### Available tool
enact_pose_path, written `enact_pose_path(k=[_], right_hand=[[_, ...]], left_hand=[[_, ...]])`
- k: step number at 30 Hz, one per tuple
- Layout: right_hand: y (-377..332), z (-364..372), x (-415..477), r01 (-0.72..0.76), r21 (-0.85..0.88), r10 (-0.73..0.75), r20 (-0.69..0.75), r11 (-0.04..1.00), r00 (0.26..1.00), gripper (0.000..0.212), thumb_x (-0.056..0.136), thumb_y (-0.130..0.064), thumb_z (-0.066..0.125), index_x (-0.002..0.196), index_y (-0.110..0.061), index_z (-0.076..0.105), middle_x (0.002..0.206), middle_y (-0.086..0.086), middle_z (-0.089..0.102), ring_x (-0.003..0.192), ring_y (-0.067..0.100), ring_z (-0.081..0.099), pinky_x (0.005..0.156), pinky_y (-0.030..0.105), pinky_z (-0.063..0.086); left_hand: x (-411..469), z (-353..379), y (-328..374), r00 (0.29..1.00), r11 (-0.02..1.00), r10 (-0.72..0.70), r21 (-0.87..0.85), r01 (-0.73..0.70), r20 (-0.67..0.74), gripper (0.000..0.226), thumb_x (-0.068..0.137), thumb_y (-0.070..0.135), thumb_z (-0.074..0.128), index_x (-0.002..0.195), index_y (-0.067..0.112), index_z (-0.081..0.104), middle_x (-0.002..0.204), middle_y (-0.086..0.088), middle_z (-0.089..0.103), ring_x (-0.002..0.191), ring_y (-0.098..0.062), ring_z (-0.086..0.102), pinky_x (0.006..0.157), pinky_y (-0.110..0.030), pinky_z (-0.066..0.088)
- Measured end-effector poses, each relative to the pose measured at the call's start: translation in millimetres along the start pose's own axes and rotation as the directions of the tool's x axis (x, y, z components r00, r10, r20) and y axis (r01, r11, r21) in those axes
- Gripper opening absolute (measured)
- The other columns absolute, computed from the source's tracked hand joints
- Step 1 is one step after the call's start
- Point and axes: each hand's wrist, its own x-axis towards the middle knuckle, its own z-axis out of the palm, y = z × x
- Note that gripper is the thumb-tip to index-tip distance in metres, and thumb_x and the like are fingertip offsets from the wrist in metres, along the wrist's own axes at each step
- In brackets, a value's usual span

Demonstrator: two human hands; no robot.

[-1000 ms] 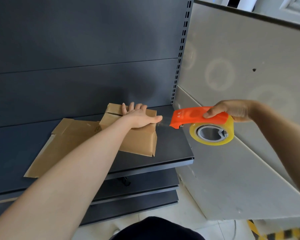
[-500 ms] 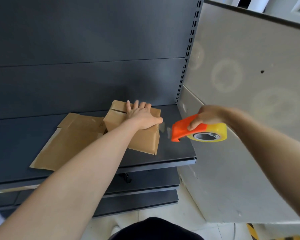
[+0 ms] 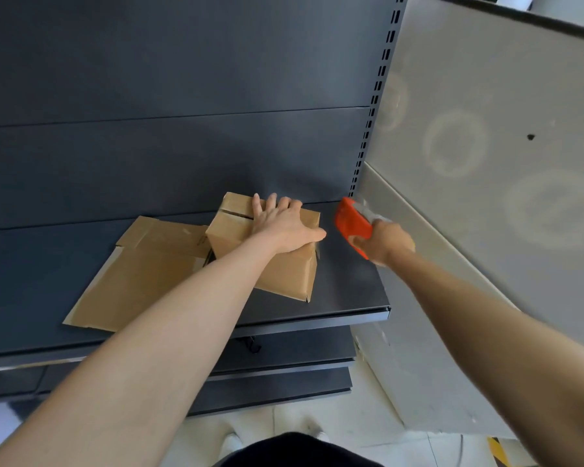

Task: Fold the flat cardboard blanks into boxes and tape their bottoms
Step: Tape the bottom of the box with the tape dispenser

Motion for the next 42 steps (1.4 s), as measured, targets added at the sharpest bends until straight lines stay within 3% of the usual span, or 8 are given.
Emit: enact_pose_path(k=[3,10,15,22,26,32,36,42], right_hand=[[-11,33,5,0.009,0.075,-0.008,-0.004,0.997,1.000,0.060,0.085,-0.054,0.053,0.140,-0.037,0.038,0.118,0.002,0.061,0.109,0.031,0.057,0.094,0.038,0.042],[-25,60,12,0.000,-0.019,0.003,0.129,1.000,0.992,0.066,0.089,-0.043,0.056,0.141,-0.010,0.033,0.129,0.016,0.055,0.122,0.035,0.049,0.106,0.042,0.034],[-32,20,11,-0.016,0.207,0.008,0.038,0.978,0.999,0.039,0.094,-0.032,0.047,0.126,-0.009,0.053,0.119,0.018,0.060,0.108,0.036,0.057,0.080,0.033,0.045],[-71,-12,-36,-0.104,0.853,0.184,0.010,0.512,0.983,0.030,0.095,-0.007,0.041,0.065,-0.011,0.041,0.062,0.001,0.038,0.056,0.016,0.035,0.048,0.026,0.031],[-101,-2,-54,-0.255,0.918,0.139,0.222,0.305,0.965,0.027,0.100,-0.032,0.035,0.100,-0.012,0.053,0.087,0.006,0.051,0.082,0.023,0.048,0.068,0.029,0.037],[-115,-3,-49,-0.282,0.886,0.136,0.249,0.367,0.959,0.043,0.103,-0.030,0.031,0.137,-0.007,0.043,0.103,0.004,0.048,0.092,0.020,0.045,0.079,0.030,0.037],[-117,-1,-49,-0.240,0.883,0.114,0.212,0.404,0.971,0.037,0.101,-0.014,0.038,0.133,0.004,0.046,0.077,0.001,0.045,0.065,0.013,0.044,0.059,0.024,0.040],[-119,7,-48,-0.403,0.862,0.168,0.368,0.306,0.915,0.023,0.100,-0.027,0.036,0.117,-0.016,0.048,0.115,0.007,0.058,0.106,0.024,0.058,0.095,0.041,0.050]], left_hand=[[1,-1,-3,1.000,1.000,0.008,-0.019,-0.007,0.026,0.095,0.075,0.084,0.034,0.149,0.025,0.024,0.157,-0.002,0.021,0.147,-0.026,0.003,0.116,-0.052,-0.009],[1,-4,-6,0.999,0.997,0.015,-0.075,-0.011,0.052,0.076,0.090,0.069,0.011,0.149,0.024,0.027,0.157,0.000,0.022,0.147,-0.024,0.002,0.116,-0.050,-0.010],[3,-5,-7,0.997,0.992,0.021,-0.122,-0.013,0.070,0.059,0.099,0.051,0.006,0.150,0.025,0.024,0.157,0.002,0.021,0.147,-0.024,0.003,0.116,-0.049,-0.011],[-1,-16,-6,0.992,0.923,-0.004,-0.381,0.051,0.123,0.052,0.103,0.040,0.007,0.150,0.025,0.023,0.159,0.002,0.016,0.148,-0.018,-0.005,0.116,-0.041,-0.014],[2,-18,-12,0.994,0.844,0.008,-0.534,0.051,0.108,0.052,0.103,0.040,0.010,0.150,0.023,0.024,0.159,0.004,0.016,0.147,-0.012,-0.004,0.117,-0.034,-0.014],[11,-9,-29,0.992,0.721,0.076,-0.693,0.014,0.100,0.049,0.103,0.041,0.018,0.149,0.026,0.026,0.159,0.004,0.015,0.147,-0.017,-0.013,0.115,-0.035,-0.014],[9,-6,-41,0.995,0.571,0.097,-0.818,-0.068,-0.015,0.043,0.099,0.012,0.039,0.141,0.022,0.043,0.151,-0.001,0.035,0.146,-0.024,0.016,0.119,-0.035,0.013],[-4,-13,-96,0.986,0.735,-0.020,-0.670,-0.099,-0.168,0.048,0.097,-0.003,0.036,0.143,0.009,0.037,0.157,-0.004,0.020,0.145,-0.020,0.019,0.113,-0.023,0.015]])
